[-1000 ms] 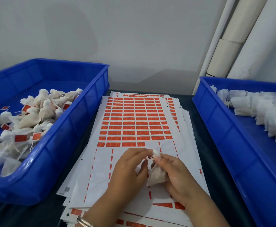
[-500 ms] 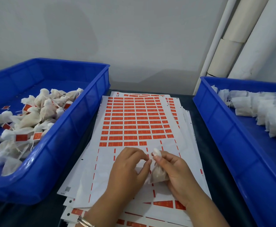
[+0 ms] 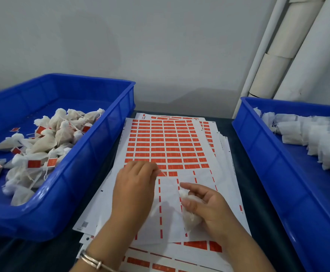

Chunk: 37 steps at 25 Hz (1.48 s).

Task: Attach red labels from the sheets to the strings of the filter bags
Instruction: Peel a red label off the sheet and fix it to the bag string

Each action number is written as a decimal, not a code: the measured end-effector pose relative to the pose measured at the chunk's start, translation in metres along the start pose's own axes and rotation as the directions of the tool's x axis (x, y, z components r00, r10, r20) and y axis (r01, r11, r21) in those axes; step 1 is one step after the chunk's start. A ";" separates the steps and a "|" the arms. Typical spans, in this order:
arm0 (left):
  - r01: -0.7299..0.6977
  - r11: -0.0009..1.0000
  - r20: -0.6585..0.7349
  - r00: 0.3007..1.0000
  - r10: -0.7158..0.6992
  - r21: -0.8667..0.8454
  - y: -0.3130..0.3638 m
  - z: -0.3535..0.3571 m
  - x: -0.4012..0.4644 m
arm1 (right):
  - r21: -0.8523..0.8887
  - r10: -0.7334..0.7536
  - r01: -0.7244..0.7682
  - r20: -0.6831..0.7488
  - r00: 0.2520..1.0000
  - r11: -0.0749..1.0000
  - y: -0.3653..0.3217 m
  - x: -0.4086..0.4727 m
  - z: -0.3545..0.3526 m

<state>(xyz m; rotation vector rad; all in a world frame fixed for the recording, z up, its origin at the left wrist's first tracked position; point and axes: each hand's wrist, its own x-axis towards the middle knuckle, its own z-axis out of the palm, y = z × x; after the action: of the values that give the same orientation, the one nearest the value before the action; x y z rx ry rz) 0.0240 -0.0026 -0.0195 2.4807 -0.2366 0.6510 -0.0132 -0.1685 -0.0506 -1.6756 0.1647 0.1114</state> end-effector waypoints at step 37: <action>-0.036 0.971 0.448 0.891 -0.075 0.235 -0.017 0.099 0.036 | 0.235 0.059 -0.016 -0.176 0.983 0.972 -0.014 0.050 -0.006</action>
<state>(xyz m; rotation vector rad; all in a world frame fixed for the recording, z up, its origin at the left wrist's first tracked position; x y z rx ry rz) 0.0995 -0.0449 -0.0820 2.8397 -0.3234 0.0758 0.0378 -0.1755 -0.0451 -1.4469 0.3352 -0.0329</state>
